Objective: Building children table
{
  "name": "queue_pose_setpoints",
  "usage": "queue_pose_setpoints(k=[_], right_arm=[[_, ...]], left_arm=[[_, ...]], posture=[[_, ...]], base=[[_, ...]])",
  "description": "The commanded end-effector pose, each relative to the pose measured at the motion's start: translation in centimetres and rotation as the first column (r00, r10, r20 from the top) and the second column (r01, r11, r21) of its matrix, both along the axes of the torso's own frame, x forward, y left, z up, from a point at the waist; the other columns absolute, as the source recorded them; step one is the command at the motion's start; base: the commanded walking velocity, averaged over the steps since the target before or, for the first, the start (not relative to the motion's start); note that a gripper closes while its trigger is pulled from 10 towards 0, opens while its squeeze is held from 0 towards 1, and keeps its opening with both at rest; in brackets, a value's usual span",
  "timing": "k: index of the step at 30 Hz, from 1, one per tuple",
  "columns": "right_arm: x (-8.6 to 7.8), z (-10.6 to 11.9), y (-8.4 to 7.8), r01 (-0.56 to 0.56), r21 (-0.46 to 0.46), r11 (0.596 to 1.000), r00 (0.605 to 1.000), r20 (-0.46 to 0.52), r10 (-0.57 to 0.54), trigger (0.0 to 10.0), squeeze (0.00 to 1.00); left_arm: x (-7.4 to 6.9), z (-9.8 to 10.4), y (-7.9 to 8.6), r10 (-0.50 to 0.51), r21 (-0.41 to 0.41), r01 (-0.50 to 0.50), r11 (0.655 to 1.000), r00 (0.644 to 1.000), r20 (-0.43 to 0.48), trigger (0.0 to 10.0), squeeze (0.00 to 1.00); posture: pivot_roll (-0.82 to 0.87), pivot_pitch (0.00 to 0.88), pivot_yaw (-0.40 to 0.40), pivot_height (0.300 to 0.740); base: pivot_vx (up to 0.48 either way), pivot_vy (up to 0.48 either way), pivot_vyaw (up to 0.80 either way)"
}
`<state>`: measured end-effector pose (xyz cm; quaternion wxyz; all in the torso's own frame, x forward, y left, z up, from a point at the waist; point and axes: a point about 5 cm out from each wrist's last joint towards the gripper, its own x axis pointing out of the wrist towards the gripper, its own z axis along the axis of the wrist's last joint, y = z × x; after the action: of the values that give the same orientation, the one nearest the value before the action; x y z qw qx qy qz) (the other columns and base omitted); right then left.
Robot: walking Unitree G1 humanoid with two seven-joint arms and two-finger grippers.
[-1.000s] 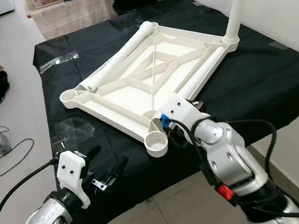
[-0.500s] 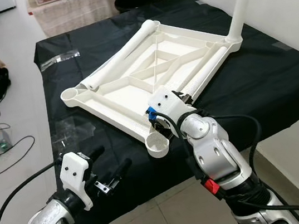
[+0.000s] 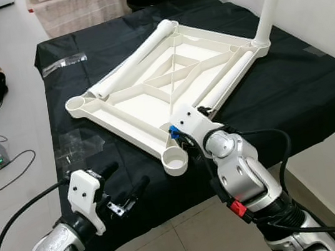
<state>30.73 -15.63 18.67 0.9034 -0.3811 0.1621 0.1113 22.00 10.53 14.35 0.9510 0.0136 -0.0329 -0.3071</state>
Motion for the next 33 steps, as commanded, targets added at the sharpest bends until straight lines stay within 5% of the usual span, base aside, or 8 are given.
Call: queue_pose_setpoints(k=[1,23,30,33], right_arm=[[0.1,-0.4,-0.7,0.05,-0.047,0.998,0.999,-0.009,-0.051,10.0,0.0],[1.0,2.4,2.0,0.079,-0.105,0.991,0.973,0.225,-0.053,10.0,0.0],[0.8,1.8,2.6,0.049,-0.154,0.987,0.979,0.204,-0.017,10.0,0.0],[0.9,-0.2,2.9,0.044,-0.175,0.984,0.988,0.155,-0.016,10.0,0.0]], left_arm=[[-0.1,-0.3,0.1,0.003,0.003,-0.003,1.0,1.0,-0.02,10.0,0.0],[-0.1,-0.1,-0.3,0.003,0.0,-0.003,1.0,1.0,-0.01,10.0,0.0],[-0.1,0.0,-0.4,0.0,-0.002,0.0,1.0,1.0,-0.009,10.0,0.0],[-0.1,0.0,-0.5,-0.002,-0.004,0.002,1.0,1.0,-0.008,10.0,0.0]], posture=[[-0.08,0.139,0.012,0.74],[-0.08,0.142,-0.002,0.74],[-0.09,0.142,-0.003,0.74],[-0.09,0.14,-0.005,0.74]], base=[[0.0,0.0,0.0],[0.0,0.0,0.0],[0.0,0.0,0.0],[0.0,0.0,0.0]])
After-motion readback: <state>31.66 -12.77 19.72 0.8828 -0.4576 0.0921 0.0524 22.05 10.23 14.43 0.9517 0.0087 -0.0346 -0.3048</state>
